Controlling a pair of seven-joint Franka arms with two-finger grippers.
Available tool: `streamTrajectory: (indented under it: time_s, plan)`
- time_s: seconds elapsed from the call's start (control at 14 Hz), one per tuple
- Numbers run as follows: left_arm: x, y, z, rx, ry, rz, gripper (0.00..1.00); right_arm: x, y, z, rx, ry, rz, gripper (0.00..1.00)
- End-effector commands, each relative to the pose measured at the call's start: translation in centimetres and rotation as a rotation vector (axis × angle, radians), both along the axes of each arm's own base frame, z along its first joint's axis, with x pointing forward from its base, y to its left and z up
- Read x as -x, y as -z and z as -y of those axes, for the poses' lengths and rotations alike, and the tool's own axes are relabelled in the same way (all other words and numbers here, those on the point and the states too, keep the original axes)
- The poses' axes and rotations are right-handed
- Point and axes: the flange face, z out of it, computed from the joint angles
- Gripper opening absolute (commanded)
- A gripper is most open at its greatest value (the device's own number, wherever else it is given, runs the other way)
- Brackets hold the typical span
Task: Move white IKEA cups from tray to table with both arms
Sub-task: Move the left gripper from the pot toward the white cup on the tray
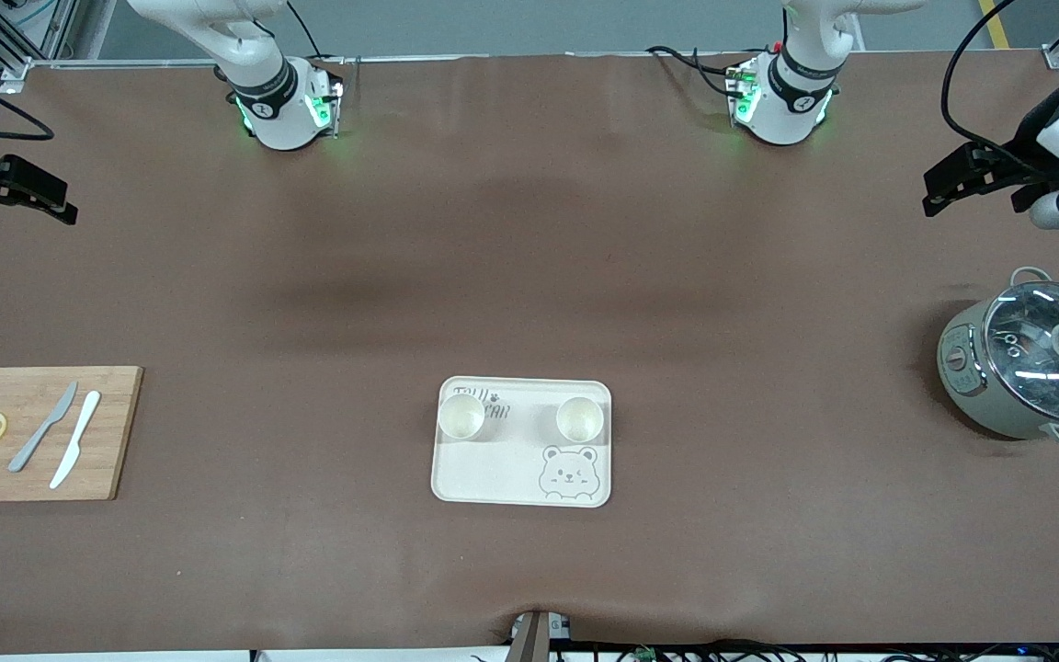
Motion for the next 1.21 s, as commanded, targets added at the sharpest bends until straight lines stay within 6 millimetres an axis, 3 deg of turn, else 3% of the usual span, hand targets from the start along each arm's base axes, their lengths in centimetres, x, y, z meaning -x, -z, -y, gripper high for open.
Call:
streamTrajectory:
  time_s: [0.0,0.36,0.57,0.71,0.86,1.0,1.14]
  plan:
    - [0.0,-0.4,-0.1,0.002,0.014,-0.006,1.00,0.3,-0.4,-0.1,0.012,0.003,-0.001,1.00]
    - [-0.7,0.6,0.2,-0.002,0.006,-0.020,1.00,0.2,-0.5,-0.2,0.012,0.000,0.001,1.00]
    - [-2.1,2.6,0.4,0.007,0.002,-0.052,1.00,0.0,-0.1,0.2,0.012,0.004,-0.005,1.00]
    - [-3.0,4.6,2.0,0.006,0.025,-0.086,1.00,-0.1,0.1,0.4,0.015,0.007,-0.009,1.00]
    - [-4.1,7.5,6.8,-0.004,0.056,-0.086,1.00,-0.1,0.1,0.6,0.014,0.009,-0.007,1.00]
    - [-5.6,11.6,10.4,0.000,0.018,-0.102,1.00,-0.4,0.6,0.9,0.018,0.018,-0.013,1.00]
    - [-6.0,15.1,15.8,-0.013,0.007,-0.097,1.00,-0.8,1.0,0.9,0.007,0.018,-0.014,1.00]
